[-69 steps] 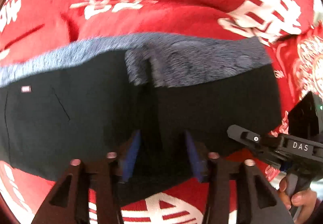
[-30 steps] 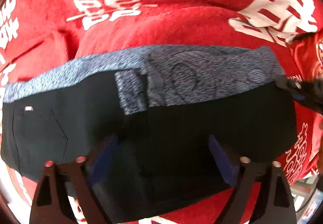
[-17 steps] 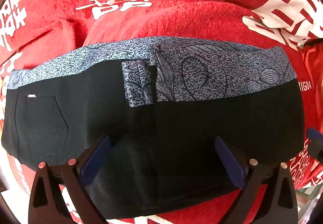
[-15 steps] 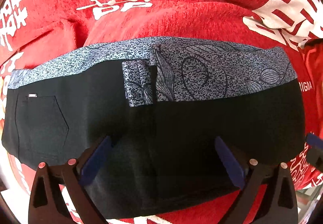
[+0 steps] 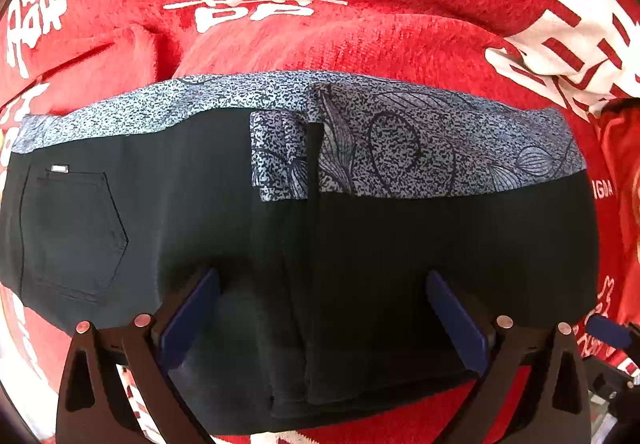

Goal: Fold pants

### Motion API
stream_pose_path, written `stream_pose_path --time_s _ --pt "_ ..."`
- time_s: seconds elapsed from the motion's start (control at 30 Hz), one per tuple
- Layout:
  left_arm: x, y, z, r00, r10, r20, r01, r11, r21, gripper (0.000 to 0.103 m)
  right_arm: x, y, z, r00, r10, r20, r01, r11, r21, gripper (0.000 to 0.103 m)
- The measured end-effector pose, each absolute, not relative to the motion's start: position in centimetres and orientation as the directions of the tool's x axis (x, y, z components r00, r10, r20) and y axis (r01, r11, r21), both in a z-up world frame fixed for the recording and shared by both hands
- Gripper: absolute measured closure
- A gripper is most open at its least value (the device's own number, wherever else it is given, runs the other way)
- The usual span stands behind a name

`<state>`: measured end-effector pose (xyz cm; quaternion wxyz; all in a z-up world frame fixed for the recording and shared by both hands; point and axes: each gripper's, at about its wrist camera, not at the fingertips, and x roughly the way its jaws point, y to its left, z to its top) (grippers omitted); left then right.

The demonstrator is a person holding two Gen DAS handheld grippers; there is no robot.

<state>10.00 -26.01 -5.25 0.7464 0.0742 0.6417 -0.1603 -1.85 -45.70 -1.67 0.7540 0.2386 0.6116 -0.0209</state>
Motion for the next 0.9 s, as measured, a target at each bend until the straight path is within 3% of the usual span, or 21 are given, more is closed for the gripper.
stream_pose_path --time_s 0.5,0.9 --pt "7.2 -16.3 -1.8 0.107 -0.164 -0.981 0.352 0.929 -0.117 0.000 -0.5 -36.5 -1.3 0.209 0.250 -0.946 0.324 0.895 0.308 0.022" --pt "8.6 -4.2 -1.9 0.125 -0.163 -0.979 0.094 0.984 -0.151 0.000 3.6 -27.0 -0.9 0.147 0.278 -0.949 0.156 0.941 0.300 0.022"
